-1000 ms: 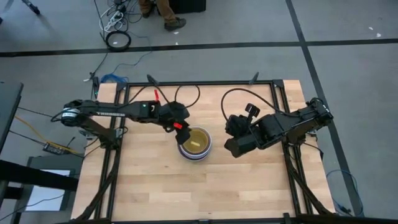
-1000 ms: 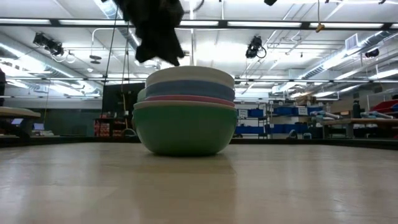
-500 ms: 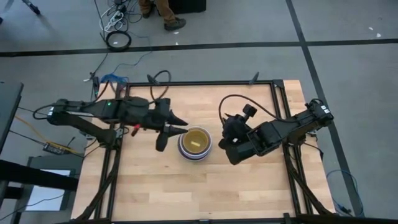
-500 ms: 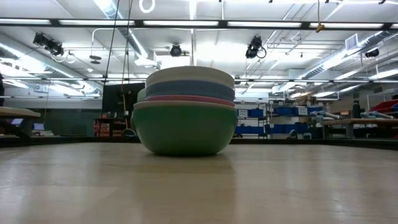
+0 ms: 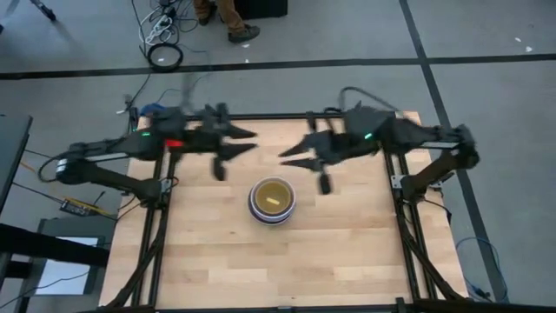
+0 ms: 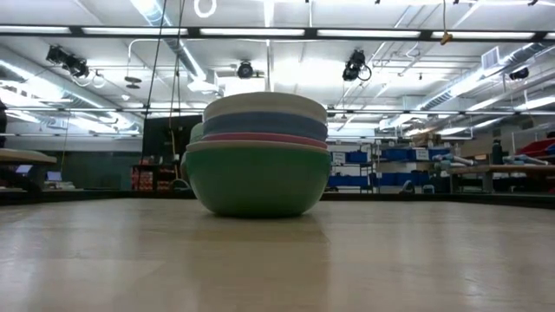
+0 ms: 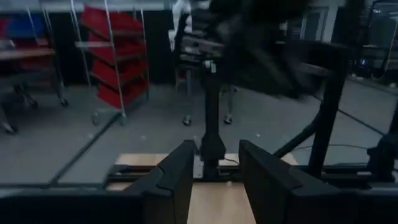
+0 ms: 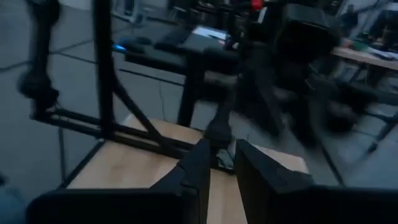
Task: Nest bowls inside each other
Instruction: Return to Home Position
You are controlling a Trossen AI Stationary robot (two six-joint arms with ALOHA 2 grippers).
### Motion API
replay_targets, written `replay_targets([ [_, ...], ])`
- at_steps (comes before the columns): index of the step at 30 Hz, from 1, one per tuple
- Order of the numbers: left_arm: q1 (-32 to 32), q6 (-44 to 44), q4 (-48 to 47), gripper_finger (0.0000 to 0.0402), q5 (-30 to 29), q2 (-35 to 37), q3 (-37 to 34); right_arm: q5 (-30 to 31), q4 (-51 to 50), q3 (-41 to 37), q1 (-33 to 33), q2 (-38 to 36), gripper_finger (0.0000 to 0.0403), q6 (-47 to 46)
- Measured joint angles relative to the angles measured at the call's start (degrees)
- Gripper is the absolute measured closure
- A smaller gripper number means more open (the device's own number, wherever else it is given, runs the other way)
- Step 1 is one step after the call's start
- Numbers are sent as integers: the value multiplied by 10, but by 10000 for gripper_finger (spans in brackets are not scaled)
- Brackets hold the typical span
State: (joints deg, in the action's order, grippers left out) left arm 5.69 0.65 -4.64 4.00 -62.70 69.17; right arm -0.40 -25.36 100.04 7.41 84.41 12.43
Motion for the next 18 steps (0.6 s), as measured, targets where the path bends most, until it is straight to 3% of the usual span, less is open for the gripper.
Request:
replay_targets([
  [4, 11, 21, 7, 264, -9, 118, -67, -86, 0, -55, -24, -85, 337, 11],
  [10, 3, 3, 39, 264, -19, 258, -191, -111, 121, -210, -34, -260, 337, 6],
  [14, 1, -11, 68, 264, -26, 291, -264, -111, 212, -356, -24, -365, 337, -20],
  [18, -2, -29, 99, 264, -15, 290, -335, -72, 283, -484, -22, -458, 337, -52],
])
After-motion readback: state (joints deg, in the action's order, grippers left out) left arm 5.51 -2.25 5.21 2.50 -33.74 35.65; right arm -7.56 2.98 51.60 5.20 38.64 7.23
